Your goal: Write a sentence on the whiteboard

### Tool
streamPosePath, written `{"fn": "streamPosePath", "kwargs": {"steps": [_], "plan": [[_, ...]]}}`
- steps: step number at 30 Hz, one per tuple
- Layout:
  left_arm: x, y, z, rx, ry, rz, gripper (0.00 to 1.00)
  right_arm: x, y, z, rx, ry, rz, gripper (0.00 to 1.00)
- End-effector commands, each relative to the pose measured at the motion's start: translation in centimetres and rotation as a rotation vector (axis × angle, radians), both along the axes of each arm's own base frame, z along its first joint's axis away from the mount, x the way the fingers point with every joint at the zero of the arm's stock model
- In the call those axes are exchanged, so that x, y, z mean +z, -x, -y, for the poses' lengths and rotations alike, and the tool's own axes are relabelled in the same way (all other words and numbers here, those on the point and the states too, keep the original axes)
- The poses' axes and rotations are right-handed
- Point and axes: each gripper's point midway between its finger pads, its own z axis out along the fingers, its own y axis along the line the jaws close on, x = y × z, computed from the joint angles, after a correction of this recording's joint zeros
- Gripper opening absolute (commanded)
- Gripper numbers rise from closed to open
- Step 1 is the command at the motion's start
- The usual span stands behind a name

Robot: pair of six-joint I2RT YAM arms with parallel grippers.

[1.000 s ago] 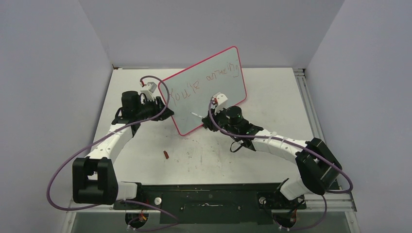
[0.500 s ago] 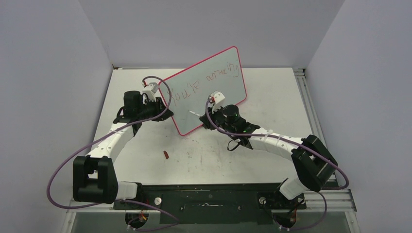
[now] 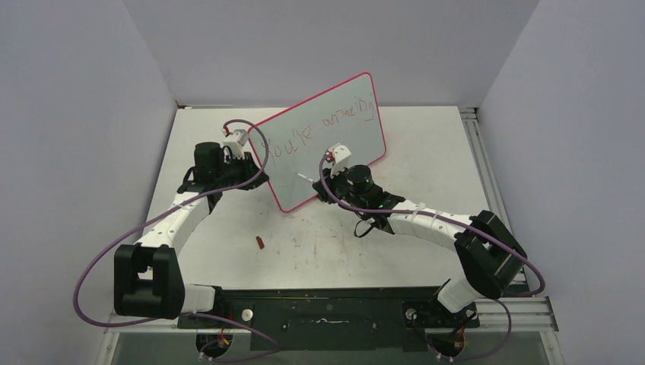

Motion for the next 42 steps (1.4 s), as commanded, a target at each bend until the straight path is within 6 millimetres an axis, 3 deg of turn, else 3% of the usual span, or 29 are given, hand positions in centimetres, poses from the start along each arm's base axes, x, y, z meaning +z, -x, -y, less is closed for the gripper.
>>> {"fn": "streamPosePath", "kwargs": {"steps": [1,14,27,42], "plan": [[2.1,-0.8,0.6,-0.026,-0.004,0.058,0.11,2.6,-1.7,0.2,-0.068,-0.022,0.078,0.05],[2.2,-0.7,0.7,-0.027,-0.009,0.062,0.1,2.7,-1.8,1.2,-0.109,-0.009,0.084,0.05],[2.3,-0.7,0.7,-0.026,-0.008,0.062,0.1,6.0,0.0,0.6,-0.043,-0.05,0.156,0.05],[2.4,-0.6,0.8,-0.03,-0.006,0.066,0.09,4.6,-0.8,-0.9,-0.039,-0.014,0.142,0.05]]}}
